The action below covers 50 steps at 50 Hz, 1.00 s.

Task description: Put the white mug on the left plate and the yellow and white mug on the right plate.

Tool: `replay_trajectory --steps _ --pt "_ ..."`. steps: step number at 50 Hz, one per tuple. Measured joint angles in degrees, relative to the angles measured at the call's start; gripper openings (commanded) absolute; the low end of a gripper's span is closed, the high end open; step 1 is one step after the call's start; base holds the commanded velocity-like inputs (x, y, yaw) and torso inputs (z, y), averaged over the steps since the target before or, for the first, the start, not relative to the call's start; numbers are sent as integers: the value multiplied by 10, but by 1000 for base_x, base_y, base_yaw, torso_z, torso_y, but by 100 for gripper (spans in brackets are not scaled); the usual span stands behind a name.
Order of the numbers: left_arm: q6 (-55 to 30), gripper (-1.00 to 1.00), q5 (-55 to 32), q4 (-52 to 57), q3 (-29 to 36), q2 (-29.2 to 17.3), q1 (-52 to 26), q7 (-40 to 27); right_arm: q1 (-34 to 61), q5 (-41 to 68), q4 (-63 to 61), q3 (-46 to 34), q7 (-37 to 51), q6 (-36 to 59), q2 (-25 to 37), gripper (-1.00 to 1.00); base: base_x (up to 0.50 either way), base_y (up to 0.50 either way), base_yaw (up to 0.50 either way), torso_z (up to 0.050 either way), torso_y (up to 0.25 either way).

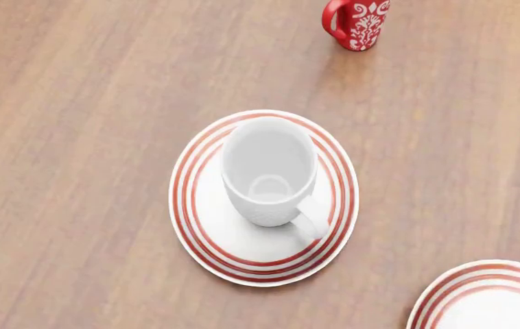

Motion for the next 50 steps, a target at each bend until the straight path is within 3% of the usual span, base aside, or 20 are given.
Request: replay_trajectory --steps 19,41,50 --pt "3 100 -2 2 1 -3 0 -3 -26 6 -41 3 3 -20 -8 100 0 0 0 0 0" --pt "4 100 0 -8 8 -1 -10 -3 -82 20 -148 34 -24 -122 -32 100 0 0 0 0 0" --pt "5 100 0 -10 10 -1 -12 -3 -68 26 -199 42 3 -112 -11 100 0 0 0 0 0"
